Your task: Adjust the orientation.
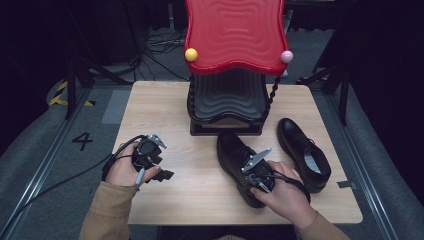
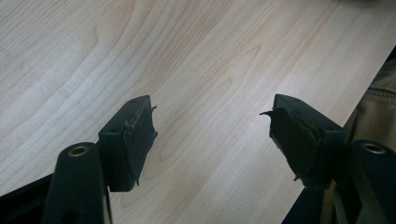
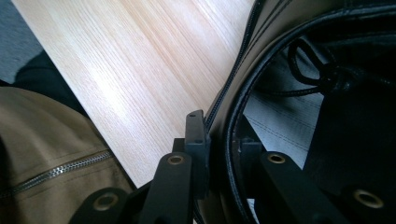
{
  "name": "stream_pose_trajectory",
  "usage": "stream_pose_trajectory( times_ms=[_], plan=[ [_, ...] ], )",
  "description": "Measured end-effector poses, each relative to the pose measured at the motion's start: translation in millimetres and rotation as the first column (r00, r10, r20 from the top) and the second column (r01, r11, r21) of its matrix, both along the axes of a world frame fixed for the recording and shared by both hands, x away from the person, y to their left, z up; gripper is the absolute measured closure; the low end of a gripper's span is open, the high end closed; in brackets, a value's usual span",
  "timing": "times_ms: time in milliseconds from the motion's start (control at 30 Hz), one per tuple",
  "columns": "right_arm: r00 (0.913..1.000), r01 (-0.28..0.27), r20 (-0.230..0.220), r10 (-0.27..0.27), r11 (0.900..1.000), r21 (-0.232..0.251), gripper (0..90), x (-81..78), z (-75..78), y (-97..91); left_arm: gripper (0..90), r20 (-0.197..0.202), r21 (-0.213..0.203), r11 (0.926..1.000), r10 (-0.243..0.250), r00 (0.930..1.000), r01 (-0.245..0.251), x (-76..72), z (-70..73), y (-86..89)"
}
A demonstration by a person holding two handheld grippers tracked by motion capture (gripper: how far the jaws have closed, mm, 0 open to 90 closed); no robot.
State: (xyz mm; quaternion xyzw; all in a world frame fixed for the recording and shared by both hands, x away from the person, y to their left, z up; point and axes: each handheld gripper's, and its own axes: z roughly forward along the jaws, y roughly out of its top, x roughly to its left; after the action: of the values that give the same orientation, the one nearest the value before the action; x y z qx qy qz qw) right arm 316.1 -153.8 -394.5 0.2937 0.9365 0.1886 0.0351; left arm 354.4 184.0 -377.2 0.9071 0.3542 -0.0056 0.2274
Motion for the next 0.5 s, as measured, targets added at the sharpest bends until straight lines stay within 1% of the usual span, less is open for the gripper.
stream_pose_trajectory(
  times_ms=[33,67,233,267,300,333,400,433,467,500],
  plan=[
    [1.0,-0.002,-0.004,0.002,1.0,-0.008,80.4,-1.2,-0.8,1.1,31.1,-0.002,-0.002,1.0,0.001,1.0,-0.001,0.3,0.1,-0.5],
    [1.0,-0.003,-0.009,0.003,1.0,-0.003,80.3,-3.1,-2.5,2.8,31.1,-0.002,-0.002,1.0,0.001,1.0,-0.001,0.3,0.1,-0.5],
    [0.9999,-0.009,-0.014,0.009,0.9997,-0.021,80.4,-6.2,-7.8,7.1,30.9,-0.003,-0.002,1.0,0.0,1.0,0.0,1.9,-0.1,-2.3],
    [0.9991,-0.01,-0.041,0.011,0.9999,0.001,77.5,-5.7,-9.9,6.3,30.9,-0.005,-0.006,1.0,0.0,1.0,0.0,2.0,-0.3,-3.0],
    [0.9991,-0.01,-0.041,0.011,0.9999,0.001,77.5,-5.7,-9.9,6.3,30.9,-0.007,-0.003,1.0,-0.002,1.0,0.002,2.1,-0.2,-3.2],
    [0.9983,-0.004,-0.058,0.005,0.9995,0.031,76.0,-5.3,-10.3,5.6,30.8,-0.004,-0.004,1.0,-0.006,1.0,0.006,3.1,-0.4,-3.4],
    [0.9978,0.002,-0.067,0.001,0.9989,0.047,72.2,-4.8,-9.9,4.7,30.8,-0.004,-0.002,1.0,-0.007,1.0,0.007,3.6,-0.5,-3.6],
    [0.9965,0.015,-0.084,-0.009,0.9978,0.065,69.3,-4.7,-9.8,4.0,30.8,-0.002,-0.001,1.0,-0.009,1.0,0.009,4.1,-0.8,-3.8],
    [0.9965,0.015,-0.084,-0.009,0.9978,0.065,69.3,-4.7,-9.8,4.0,30.8,-0.002,-0.001,1.0,-0.01,0.9999,0.01,4.1,-1.0,-4.1],
    [0.9956,0.018,-0.093,-0.01,0.9968,0.078,68.3,-4.5,-9.2,3.0,30.7,-0.007,-0.003,1.0,-0.007,0.9999,0.007,3.6,-1.2,-4.2]
  ],
)
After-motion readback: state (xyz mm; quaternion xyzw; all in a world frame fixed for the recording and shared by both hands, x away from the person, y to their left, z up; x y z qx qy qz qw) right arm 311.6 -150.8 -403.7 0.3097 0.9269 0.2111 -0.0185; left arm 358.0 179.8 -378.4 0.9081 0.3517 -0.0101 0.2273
